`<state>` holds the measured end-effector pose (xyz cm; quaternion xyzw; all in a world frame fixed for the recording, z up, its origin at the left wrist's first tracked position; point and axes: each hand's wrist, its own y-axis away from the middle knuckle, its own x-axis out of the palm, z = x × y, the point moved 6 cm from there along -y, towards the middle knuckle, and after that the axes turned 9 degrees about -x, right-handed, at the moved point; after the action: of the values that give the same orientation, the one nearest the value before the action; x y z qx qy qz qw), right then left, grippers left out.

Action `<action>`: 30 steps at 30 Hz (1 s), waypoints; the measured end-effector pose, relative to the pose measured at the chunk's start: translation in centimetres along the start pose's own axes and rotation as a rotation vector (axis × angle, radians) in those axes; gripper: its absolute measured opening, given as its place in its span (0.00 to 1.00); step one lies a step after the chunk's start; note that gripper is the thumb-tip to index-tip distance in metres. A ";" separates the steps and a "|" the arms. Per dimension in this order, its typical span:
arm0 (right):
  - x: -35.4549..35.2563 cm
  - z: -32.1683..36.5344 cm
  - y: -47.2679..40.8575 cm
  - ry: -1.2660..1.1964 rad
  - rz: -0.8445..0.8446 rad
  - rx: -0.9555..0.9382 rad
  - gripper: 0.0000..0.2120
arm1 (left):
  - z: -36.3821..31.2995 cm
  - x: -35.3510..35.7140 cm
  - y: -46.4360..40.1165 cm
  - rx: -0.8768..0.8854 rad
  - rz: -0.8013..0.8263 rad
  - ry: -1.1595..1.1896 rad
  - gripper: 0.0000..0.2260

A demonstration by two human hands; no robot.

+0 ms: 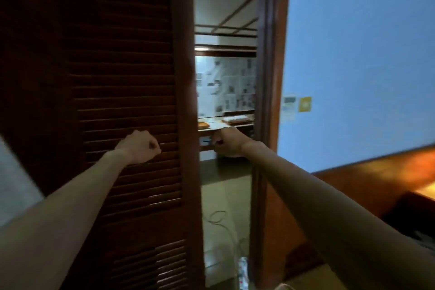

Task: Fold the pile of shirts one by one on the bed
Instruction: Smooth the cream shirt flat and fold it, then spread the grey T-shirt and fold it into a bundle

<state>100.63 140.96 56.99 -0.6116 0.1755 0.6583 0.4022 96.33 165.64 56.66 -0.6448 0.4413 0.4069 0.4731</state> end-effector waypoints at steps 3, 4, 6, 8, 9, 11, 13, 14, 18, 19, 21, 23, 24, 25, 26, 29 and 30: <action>-2.8 -6.8 8.0 0.036 -0.036 0.184 0.13 | -11.0 3.3 -1.9 0.198 0.040 0.022 0.05; -3.7 -9.1 11.1 0.063 -0.047 0.250 0.13 | -14.9 4.5 -2.2 0.264 0.067 0.031 0.06; -5.6 -13.6 18.1 0.131 -0.071 0.383 0.14 | -23.0 6.9 -1.7 0.411 0.117 0.045 0.09; -7.8 -17.5 26.0 0.179 -0.088 0.523 0.15 | -31.7 8.7 0.6 0.548 0.148 0.066 0.09; -9.1 -19.0 30.1 0.197 -0.096 0.590 0.16 | -36.0 9.3 2.2 0.610 0.163 0.094 0.09; -11.8 -21.2 38.5 0.221 -0.131 0.724 0.16 | -44.2 9.9 6.2 0.712 0.193 0.158 0.07; -14.3 -22.8 46.7 0.231 -0.178 0.844 0.15 | -52.1 10.3 10.1 0.805 0.204 0.202 0.07; -15.6 -23.4 50.8 0.239 -0.202 0.897 0.15 | -56.0 10.3 12.3 0.868 0.202 0.221 0.07; -20.0 -24.3 66.6 0.309 -0.245 1.069 0.14 | -70.9 10.6 22.9 1.078 0.183 0.295 0.09; -21.1 -24.3 70.5 0.324 -0.249 1.106 0.14 | -74.4 10.7 26.1 1.128 0.179 0.314 0.10; -22.9 -24.2 78.6 0.342 -0.257 1.191 0.14 | -81.0 10.8 32.9 1.219 0.176 0.351 0.11; -24.3 -23.5 86.9 0.368 -0.277 1.284 0.13 | -87.0 10.9 40.0 1.284 0.226 0.395 0.10; -25.0 -23.0 90.9 0.384 -0.293 1.327 0.13 | -89.8 10.9 43.6 1.319 0.269 0.422 0.09; -25.7 -22.4 94.9 0.398 -0.308 1.371 0.13 | -92.7 10.9 47.3 1.365 0.313 0.438 0.09; -26.1 -21.7 98.8 0.402 -0.317 1.422 0.13 | -95.4 10.8 51.1 1.421 0.344 0.444 0.08; -26.6 -19.4 109.8 0.408 -0.345 1.567 0.13 | -102.0 10.7 62.1 1.598 0.393 0.458 0.08; -26.6 -18.6 113.4 0.421 -0.362 1.612 0.13 | -103.9 10.8 65.5 1.645 0.415 0.467 0.08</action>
<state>26.71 49.45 49.07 -0.2667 0.5610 0.1304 0.7728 47.94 52.28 53.03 -0.0730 0.7884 -0.1047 0.6018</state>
